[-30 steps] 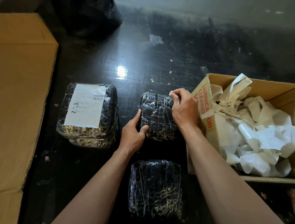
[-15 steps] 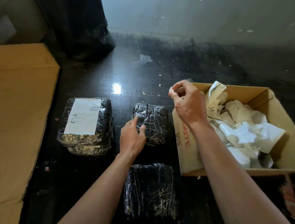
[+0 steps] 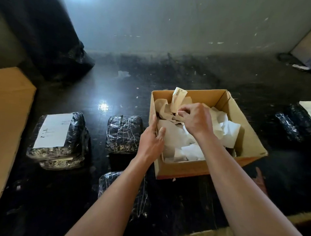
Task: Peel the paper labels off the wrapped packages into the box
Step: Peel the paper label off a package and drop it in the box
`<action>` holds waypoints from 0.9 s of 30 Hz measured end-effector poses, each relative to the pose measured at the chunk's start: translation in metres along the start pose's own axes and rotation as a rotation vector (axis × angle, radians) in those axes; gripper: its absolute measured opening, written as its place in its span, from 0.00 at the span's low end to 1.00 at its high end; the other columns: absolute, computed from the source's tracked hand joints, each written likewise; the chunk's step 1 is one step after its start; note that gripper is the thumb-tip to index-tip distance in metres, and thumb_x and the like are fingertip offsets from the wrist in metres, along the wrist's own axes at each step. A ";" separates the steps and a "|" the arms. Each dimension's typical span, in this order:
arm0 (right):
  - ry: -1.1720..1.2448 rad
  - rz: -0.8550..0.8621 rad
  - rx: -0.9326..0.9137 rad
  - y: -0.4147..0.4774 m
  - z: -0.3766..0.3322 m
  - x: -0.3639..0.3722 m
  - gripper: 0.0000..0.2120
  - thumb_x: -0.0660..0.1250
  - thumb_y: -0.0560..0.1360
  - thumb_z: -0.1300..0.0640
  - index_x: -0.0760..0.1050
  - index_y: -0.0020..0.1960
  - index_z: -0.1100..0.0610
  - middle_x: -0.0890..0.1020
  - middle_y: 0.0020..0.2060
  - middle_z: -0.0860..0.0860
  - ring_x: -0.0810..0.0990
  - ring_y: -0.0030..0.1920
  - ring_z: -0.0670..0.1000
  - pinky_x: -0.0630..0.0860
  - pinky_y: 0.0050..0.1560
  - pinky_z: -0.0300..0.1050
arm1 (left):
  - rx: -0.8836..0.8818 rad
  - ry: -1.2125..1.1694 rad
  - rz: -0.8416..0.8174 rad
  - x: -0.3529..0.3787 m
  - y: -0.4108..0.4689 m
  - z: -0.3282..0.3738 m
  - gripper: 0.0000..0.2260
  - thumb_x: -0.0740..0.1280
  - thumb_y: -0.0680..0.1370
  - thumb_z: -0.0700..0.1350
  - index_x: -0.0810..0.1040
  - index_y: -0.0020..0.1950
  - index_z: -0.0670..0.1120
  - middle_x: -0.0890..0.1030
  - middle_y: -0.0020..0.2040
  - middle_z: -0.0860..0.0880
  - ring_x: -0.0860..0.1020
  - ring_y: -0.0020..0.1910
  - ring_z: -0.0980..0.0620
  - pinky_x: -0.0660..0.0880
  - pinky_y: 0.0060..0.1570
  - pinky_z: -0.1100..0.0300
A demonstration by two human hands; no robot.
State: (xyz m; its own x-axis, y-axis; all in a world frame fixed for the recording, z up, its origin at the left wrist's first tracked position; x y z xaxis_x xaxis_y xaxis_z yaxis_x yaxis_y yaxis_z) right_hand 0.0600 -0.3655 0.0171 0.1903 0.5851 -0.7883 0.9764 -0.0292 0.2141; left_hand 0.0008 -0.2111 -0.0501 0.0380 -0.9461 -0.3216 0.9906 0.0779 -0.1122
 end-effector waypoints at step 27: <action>-0.001 -0.288 -0.196 0.036 0.027 -0.018 0.10 0.69 0.80 0.52 0.84 0.55 0.56 0.86 0.56 0.52 0.82 0.44 0.46 0.73 0.39 0.31 | -0.124 -0.063 0.170 0.016 -0.010 -0.003 0.23 0.60 0.84 0.52 0.61 0.78 0.66 0.76 0.63 0.61 0.76 0.39 0.76 0.73 0.40 0.74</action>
State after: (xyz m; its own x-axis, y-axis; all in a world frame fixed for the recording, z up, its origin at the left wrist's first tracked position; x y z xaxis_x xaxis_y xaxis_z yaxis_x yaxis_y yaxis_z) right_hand 0.0945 -0.3986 0.0236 -0.0898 0.5456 -0.8332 0.9517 0.2935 0.0897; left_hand -0.0088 -0.2263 -0.0569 0.2153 -0.9334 -0.2869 0.9456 0.2727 -0.1775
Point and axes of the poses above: each hand's wrist, its own y-axis towards the middle knuckle, its own x-axis out of the palm, z = x × y, the point moved 3 cm from there along y, towards the middle knuckle
